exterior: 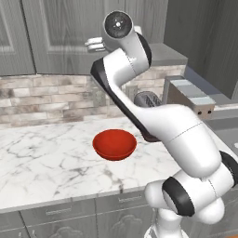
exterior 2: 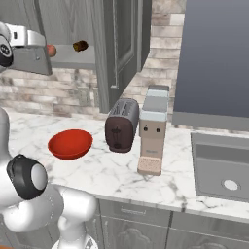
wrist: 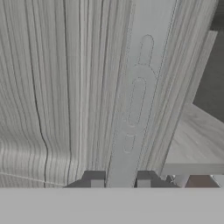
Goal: Open the cabinet. Pick the orange and peach from the cabinet and place them into the bowl. Then close the cabinet.
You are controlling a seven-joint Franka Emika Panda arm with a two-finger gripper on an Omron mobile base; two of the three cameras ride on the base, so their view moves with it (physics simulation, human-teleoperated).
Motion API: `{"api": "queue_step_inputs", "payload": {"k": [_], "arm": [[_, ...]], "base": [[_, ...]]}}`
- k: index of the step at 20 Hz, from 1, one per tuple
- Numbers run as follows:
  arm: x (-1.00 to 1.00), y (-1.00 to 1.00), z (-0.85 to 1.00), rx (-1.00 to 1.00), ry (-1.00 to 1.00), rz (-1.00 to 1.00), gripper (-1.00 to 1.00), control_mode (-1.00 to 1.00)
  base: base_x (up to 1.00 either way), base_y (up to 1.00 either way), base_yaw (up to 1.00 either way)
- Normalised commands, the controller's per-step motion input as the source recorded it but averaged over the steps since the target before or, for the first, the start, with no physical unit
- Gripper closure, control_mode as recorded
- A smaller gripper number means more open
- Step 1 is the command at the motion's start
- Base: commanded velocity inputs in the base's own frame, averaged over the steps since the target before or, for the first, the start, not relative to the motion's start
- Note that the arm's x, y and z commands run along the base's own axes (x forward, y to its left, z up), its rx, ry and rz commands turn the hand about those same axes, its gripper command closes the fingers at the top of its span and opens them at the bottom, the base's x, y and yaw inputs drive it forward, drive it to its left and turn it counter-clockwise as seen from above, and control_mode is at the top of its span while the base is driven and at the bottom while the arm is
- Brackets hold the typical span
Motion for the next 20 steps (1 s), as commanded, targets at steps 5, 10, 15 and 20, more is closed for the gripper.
{"api": "queue_step_inputs", "payload": {"k": [5,10,15,20], "arm": [[-0.52,0.33,0.00,0.00,0.00,-0.03,1.00,-1.00],[-0.42,0.44,0.00,0.00,0.00,-0.03,1.00,-1.00],[-0.35,0.57,0.00,0.00,0.00,-0.03,1.00,-1.00],[-0.39,0.58,0.00,0.00,0.00,-0.04,1.00,-1.00]], "base": [[0.00,0.00,0.00],[0.00,0.00,0.00],[0.00,0.00,0.00],[0.00,0.00,0.00]]}}
